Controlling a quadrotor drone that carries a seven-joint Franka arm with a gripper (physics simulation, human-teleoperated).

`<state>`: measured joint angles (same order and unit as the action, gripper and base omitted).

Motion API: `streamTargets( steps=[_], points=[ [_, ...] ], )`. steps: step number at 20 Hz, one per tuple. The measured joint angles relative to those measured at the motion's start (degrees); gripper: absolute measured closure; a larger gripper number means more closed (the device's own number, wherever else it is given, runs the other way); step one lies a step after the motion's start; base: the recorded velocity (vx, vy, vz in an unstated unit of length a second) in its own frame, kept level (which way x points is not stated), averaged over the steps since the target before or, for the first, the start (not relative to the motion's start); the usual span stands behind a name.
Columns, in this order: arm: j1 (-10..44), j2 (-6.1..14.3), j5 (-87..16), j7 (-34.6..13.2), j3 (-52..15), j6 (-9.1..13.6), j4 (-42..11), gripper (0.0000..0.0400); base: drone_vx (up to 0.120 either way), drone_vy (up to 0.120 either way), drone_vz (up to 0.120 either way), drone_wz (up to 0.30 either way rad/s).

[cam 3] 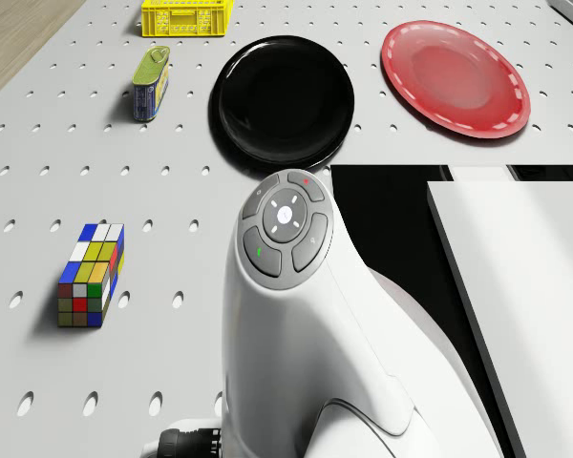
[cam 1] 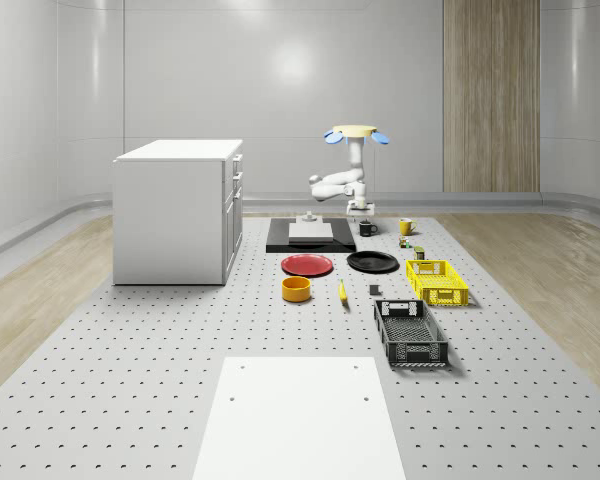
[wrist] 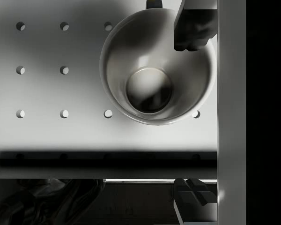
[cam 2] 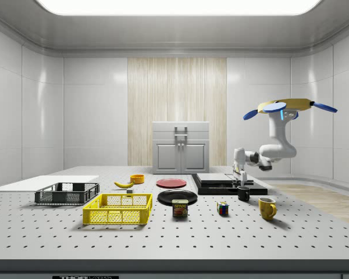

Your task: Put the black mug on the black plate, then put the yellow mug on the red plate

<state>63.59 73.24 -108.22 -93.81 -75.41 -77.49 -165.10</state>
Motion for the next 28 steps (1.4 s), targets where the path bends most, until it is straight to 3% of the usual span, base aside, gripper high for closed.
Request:
streamTargets(
  steps=[13,28],
  points=[
    [-1.6,3.9,-3.5,0.3,4.9,-4.7,-0.7,0.0,0.0,0.0,0.0,0.0],
    [-1.8,6.3,-6.7,0.9,8.7,-8.2,0.1,0.0,0.0,0.0,0.0,0.0]
  ],
)
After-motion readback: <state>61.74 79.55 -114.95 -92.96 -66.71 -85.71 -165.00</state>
